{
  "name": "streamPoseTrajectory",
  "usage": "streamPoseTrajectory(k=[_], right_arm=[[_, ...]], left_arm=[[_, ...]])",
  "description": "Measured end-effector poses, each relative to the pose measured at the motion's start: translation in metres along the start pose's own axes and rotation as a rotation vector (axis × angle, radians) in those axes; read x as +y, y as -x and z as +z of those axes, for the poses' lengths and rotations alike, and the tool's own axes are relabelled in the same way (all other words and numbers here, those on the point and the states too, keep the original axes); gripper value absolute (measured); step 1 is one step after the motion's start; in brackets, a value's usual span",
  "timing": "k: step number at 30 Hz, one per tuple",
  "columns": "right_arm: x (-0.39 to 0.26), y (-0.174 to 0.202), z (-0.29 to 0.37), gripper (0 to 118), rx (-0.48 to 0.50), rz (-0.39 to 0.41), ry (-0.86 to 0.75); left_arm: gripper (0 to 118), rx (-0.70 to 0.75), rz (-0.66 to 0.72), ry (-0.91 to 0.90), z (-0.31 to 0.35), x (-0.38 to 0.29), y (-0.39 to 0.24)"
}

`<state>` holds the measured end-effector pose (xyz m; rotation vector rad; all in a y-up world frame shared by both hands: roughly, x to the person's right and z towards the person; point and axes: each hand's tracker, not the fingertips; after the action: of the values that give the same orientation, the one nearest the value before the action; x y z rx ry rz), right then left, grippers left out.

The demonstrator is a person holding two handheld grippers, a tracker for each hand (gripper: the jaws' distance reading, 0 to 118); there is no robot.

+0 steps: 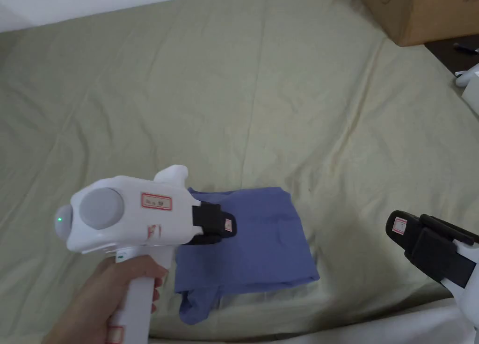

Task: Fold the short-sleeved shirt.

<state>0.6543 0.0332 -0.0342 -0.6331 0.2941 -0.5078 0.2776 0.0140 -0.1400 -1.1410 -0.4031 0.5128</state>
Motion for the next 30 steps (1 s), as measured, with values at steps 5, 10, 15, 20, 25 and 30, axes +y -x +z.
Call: streamPoseTrajectory(k=[5, 10, 15, 20, 25, 30], right_arm=[[-0.001, 0.0, -0.002, 0, -0.008, 0.0, 0.008], [-0.001, -0.002, 0.001, 0, -0.024, 0.004, 0.012], [-0.001, 0.0, 0.0, 0, -0.031, 0.014, 0.023], [-0.001, 0.016, -0.004, 0, -0.016, 0.07, 0.033], [-0.008, 0.043, -0.031, 0, 0.01, 0.186, 0.049], [-0.035, 0.085, -0.09, 0, 0.005, 0.334, 0.078]], left_arm=[[0, 0.047, -0.131, 0.036, -0.048, 0.01, -0.029], [0, 0.049, -0.201, 0.174, -0.105, 0.004, -0.053], [0, -0.1, -0.163, 0.19, -0.117, 0.005, -0.07], [0, -0.083, -0.184, 0.101, -0.079, 0.007, -0.062], [0, -0.115, -0.06, -0.045, -0.001, -0.001, -0.008], [0, -0.027, 0.027, -0.153, 0.066, -0.018, 0.055]])
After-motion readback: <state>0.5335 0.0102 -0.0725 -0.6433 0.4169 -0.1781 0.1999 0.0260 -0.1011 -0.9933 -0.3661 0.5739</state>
